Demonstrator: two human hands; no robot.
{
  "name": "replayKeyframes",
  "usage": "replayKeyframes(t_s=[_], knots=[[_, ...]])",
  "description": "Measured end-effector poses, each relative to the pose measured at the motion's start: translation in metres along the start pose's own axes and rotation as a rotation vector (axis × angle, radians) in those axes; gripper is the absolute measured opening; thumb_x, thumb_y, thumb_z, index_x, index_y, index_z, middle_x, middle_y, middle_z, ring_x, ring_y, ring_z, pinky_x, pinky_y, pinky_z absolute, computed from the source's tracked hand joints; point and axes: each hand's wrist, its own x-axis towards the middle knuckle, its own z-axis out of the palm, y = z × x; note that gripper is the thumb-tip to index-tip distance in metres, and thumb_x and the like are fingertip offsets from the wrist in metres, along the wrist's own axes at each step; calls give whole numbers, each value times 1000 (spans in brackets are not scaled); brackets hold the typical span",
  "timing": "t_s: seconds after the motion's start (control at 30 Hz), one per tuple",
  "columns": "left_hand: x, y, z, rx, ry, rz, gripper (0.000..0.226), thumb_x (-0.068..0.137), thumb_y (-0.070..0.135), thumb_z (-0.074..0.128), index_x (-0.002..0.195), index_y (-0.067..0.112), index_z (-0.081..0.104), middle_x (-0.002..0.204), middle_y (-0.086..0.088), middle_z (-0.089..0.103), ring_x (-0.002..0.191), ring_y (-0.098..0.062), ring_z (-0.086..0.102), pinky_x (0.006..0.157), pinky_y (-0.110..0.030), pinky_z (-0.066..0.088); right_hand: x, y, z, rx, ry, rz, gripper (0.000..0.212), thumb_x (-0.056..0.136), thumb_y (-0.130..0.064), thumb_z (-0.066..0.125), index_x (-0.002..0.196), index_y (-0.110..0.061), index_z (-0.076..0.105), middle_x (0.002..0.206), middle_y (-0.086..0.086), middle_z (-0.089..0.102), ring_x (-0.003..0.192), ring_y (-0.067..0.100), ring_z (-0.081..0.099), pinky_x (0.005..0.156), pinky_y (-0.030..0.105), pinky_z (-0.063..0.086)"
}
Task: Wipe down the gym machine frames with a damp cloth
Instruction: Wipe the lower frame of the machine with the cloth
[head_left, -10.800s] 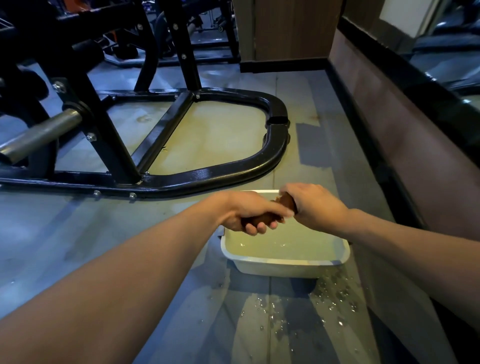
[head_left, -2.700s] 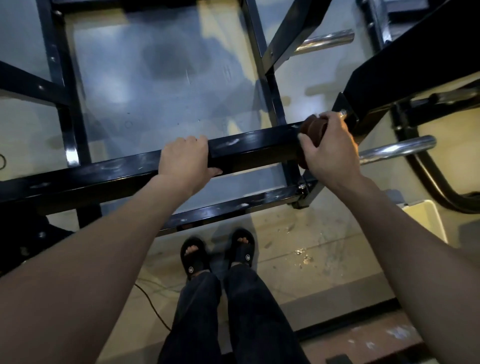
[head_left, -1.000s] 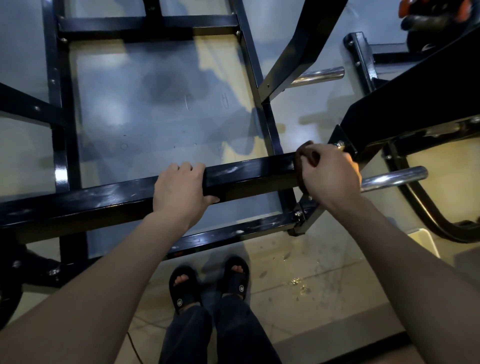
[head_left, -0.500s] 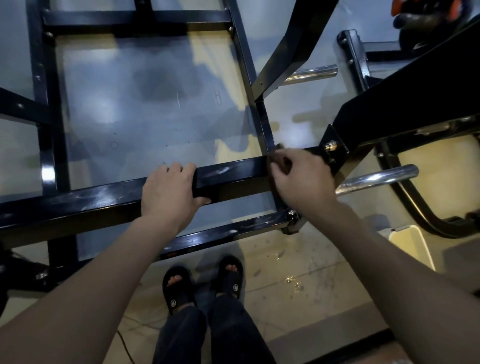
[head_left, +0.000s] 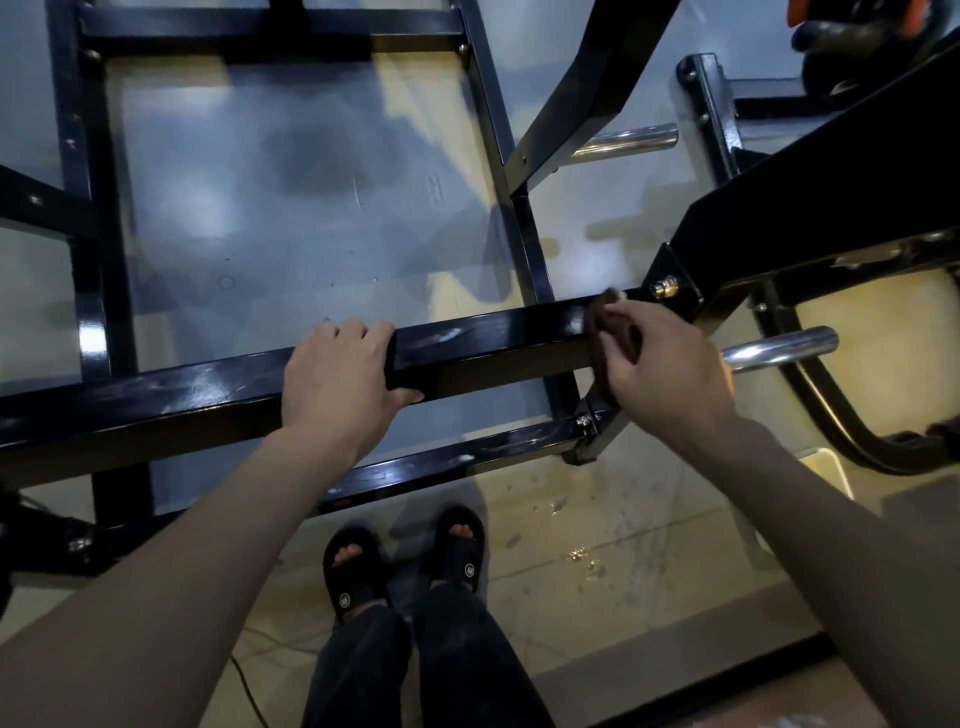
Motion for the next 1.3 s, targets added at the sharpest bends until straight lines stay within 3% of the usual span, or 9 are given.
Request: replayKeyframes(t_s=[0.1, 0.3, 0.47, 0.53, 0.67, 0.77, 0.97, 1.1, 1.3], knots=[[0, 1, 1, 3, 4, -1, 57, 85, 69, 67, 114, 23, 51, 110, -2, 61, 102, -28, 53, 78, -38, 38, 24, 7, -2, -99, 76, 127, 31, 100, -35, 62, 129, -26, 69, 123, 3, 71, 107, 28, 68, 83, 29, 48], [0, 0, 0, 8, 8, 2, 59, 84, 70, 67, 115, 23, 51, 109, -1, 61, 101, -28, 53, 76, -37, 35, -10, -10, 7, -55, -32, -146, 38, 102, -32, 61, 139, -22, 60, 136, -1, 64, 112, 23, 67, 86, 29, 49], [0, 2, -1, 11, -3, -1, 60, 84, 71, 66, 117, 23, 51, 110, -1, 61, 102, -28, 53, 80, -38, 40, 29, -7, 3, -166, 81, 76, 23, 104, -32, 56, 123, -25, 66, 121, 0, 67, 94, 26, 68, 75, 29, 42], [0, 2, -1, 9, -4, -8, 59, 84, 71, 66, 116, 24, 51, 110, -1, 61, 102, -27, 53, 79, -37, 38, 25, -18, 8, -118, 51, 48, 23, 104, -33, 56, 124, -27, 66, 116, 0, 70, 93, 24, 68, 76, 30, 46], [-1, 2, -2, 10, -6, -1, 61, 84, 70, 65, 120, 23, 50, 112, -1, 61, 101, -26, 53, 79, -37, 40, -2, -12, 1, -134, -80, -124, 36, 103, -30, 58, 138, -22, 59, 142, -4, 59, 109, 28, 68, 89, 38, 53], [-2, 3, -3, 12, -2, -2, 62, 84, 70, 66, 122, 23, 51, 113, -2, 62, 102, -27, 54, 79, -38, 41, 30, 1, -8, -246, -3, 18, 33, 103, -25, 57, 136, -19, 61, 155, -4, 49, 118, 28, 64, 91, 36, 51], [-2, 3, -4, 7, -12, -5, 63, 84, 70, 66, 122, 23, 51, 111, -2, 62, 102, -28, 54, 79, -38, 40, 27, 1, -1, -265, -108, -81, 26, 102, -24, 56, 127, -22, 58, 130, 0, 60, 96, 30, 65, 75, 31, 39], [-3, 3, -3, 17, -16, -1, 64, 84, 71, 64, 124, 23, 50, 113, -2, 62, 104, -28, 54, 82, -38, 42, 54, -5, -6, -260, -56, 204, 18, 99, -22, 58, 115, -17, 66, 105, 8, 69, 80, 29, 58, 70, 31, 42], [-2, 2, -3, 1, -7, -5, 61, 84, 69, 67, 119, 22, 51, 109, -2, 62, 101, -28, 54, 80, -38, 41, 0, -52, 8, -79, -211, -154, 27, 101, -28, 58, 128, -29, 61, 121, -3, 68, 101, 29, 68, 84, 38, 53]])
